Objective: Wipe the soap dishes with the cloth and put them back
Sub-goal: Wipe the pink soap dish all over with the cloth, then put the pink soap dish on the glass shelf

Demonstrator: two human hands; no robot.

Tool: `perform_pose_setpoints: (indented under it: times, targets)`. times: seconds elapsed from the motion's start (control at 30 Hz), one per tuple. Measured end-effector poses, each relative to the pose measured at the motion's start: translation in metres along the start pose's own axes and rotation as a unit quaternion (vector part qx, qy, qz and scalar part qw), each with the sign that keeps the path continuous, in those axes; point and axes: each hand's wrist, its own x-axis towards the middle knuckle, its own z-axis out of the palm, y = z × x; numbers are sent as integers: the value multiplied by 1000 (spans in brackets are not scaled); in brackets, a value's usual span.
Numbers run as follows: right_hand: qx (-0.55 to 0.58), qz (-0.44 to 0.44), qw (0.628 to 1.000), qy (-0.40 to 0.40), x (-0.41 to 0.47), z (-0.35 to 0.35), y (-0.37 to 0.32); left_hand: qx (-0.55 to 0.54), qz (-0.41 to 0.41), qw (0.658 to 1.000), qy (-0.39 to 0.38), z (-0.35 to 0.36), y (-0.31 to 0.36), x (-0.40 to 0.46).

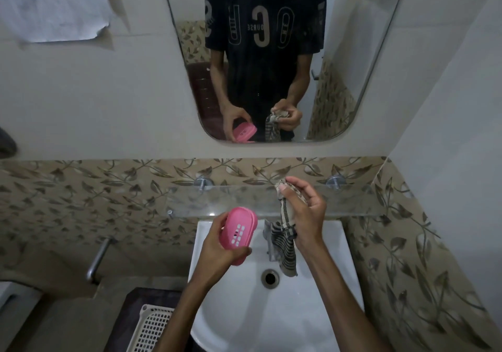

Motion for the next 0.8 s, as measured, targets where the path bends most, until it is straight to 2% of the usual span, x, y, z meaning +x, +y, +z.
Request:
perform_pose_setpoints:
  times: [0.1,0.2,0.33,0.5,0.8]
  targets:
    - [-3,34,999,-7,-2,-5,9,51,-27,998,15,1,-32,-4]
    - [-6,69,998,-9,-5,-10,17,163,-47,985,15,0,-62,-1]
    - [0,105,994,-15,-12,-17,27,311,-46,949,-9,-1,-90,10]
    - [-11,117,993,-3,-25,-27,33,440,-60,895,-37,-10,-106,30]
    - [-22,131,990,48,-40,-53,45,573,-68,812,-90,-48,-119,68]
